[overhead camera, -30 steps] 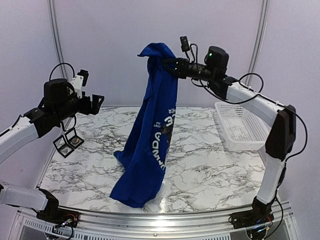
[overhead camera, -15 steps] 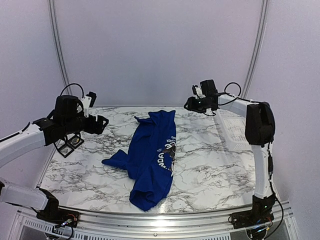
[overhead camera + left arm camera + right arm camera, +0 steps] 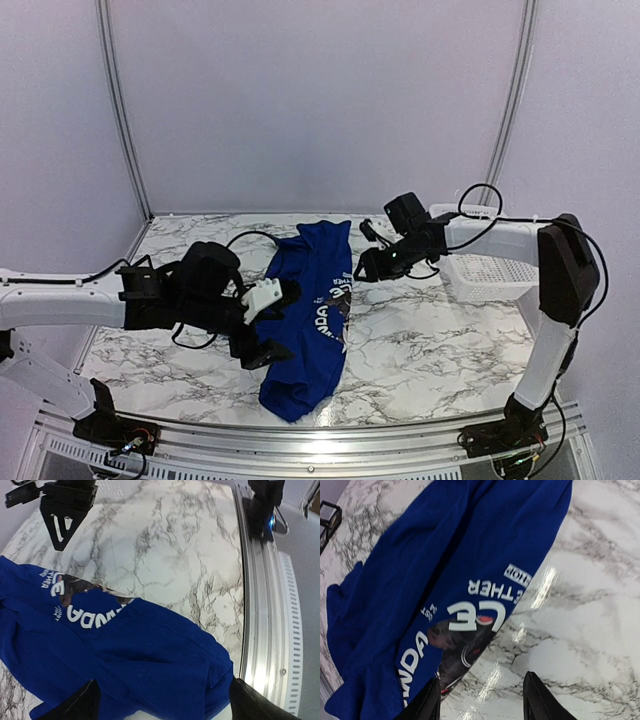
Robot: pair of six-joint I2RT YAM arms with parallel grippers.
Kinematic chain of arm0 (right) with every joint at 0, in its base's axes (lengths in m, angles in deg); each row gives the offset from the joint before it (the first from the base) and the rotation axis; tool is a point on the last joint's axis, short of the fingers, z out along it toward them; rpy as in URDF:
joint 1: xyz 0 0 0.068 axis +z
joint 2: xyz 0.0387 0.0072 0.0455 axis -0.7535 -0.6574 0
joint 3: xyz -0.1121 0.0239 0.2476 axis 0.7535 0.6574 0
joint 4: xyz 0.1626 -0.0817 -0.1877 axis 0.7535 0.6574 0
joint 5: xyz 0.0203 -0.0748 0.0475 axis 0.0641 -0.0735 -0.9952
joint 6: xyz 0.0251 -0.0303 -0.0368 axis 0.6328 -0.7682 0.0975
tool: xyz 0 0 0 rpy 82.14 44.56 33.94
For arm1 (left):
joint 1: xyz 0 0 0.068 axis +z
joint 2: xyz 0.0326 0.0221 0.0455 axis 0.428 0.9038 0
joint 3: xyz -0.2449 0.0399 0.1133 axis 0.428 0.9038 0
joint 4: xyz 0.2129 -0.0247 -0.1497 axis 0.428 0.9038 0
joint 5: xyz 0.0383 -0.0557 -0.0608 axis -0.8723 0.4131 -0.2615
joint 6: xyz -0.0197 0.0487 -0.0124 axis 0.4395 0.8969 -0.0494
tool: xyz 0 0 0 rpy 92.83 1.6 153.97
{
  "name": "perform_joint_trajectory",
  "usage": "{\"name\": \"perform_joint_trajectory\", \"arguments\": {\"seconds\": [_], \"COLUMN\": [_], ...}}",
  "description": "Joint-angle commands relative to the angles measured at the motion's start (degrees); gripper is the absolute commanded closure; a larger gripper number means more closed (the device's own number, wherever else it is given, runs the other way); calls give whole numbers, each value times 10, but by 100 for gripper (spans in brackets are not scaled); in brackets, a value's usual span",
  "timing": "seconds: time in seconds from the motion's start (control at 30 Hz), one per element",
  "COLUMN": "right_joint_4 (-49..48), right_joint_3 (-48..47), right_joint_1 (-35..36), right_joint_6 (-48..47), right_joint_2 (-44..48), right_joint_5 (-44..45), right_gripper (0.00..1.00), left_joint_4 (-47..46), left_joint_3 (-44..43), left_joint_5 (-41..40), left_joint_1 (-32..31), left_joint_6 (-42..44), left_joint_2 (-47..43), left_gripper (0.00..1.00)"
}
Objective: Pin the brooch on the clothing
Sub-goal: Pick up the crumped clothing from the center of the board.
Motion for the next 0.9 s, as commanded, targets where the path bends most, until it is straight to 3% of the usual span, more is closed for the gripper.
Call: {"name": "perform_joint_trajectory", "arguments": {"seconds": [0.0,0.17,0.27,0.43,0.5,0.53,0.57,0.67,0.87], "right_joint_4": [4,-15,-19,-15,-11,-10,-8,2,10], "right_joint_3": [77,141,162,175,174,173,171,161,139], "right_joint_1": [21,35,41,42,43,43,42,42,35], "right_joint_6": [33,49,52,46,42,40,38,24,-16], "right_joint_2": [27,52,61,69,70,70,71,78,121], "right_joint_5": [-25,-13,-10,-4,1,1,2,4,46], "right_gripper": [50,50,49,49,49,49,49,49,46], "left_joint_4": [84,198,208,207,207,207,207,201,164], "left_joint_3": [-82,-140,-145,-143,-142,-144,-151,-197,-383], "left_joint_5": [1,-63,-114,-129,-160,-177,-196,-219,-183], "left_joint_1": [-36,-67,-68,-68,-68,-68,-68,-61,-13], "left_joint_6": [98,182,186,190,188,185,175,135,-25], "left_joint_2": [108,212,235,241,252,258,266,274,277], "left_gripper": [5,1,1,2,6,15,30,98,100]}}
